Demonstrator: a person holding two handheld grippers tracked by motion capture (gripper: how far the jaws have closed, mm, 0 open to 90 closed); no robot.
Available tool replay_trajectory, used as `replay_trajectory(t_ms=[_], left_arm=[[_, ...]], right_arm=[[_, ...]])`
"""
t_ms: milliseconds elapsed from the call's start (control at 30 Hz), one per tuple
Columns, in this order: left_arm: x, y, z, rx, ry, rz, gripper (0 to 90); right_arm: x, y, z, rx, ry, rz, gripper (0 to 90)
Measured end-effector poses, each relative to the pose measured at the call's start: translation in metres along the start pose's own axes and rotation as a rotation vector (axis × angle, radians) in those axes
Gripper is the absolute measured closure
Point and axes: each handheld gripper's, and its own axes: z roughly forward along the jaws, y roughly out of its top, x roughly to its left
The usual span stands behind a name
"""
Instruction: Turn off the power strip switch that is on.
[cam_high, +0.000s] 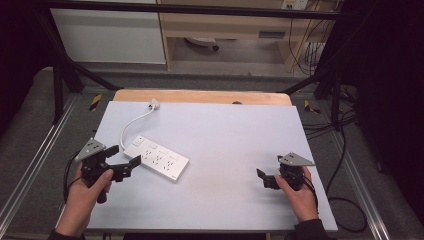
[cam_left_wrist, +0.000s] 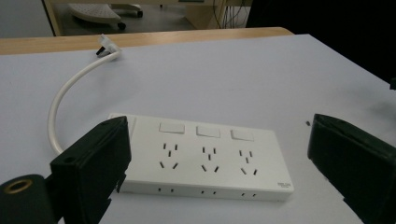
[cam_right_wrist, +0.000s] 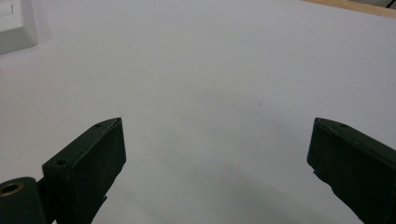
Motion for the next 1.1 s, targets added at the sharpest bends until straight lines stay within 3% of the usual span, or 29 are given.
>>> replay_trajectory(t_ms=[67, 167, 700, 1100], left_arm=[[0.001, 0.002, 0.003, -0.016, 0.012, 0.003, 6.0], [0.004, 0.004, 0.008, -0.017, 0.006, -0.025, 6.3], [-0.002, 0.017, 0.032, 0.031, -0.018, 0.027, 6.4], [0.006, 0.02, 0.053, 0.067, -0.023, 0.018, 7.1]], right_arm=[[0.0, 0.0, 0.0, 0.001, -0.002, 0.004, 4.7], [0.0, 0.0, 0.0, 0.009, -0.001, 0.013, 4.4], [-0.001, -0.001, 0.002, 0.013, 0.002, 0.019, 4.3], [-0.002, -0.001, 0.001, 0.011, 0.002, 0.029, 4.3]])
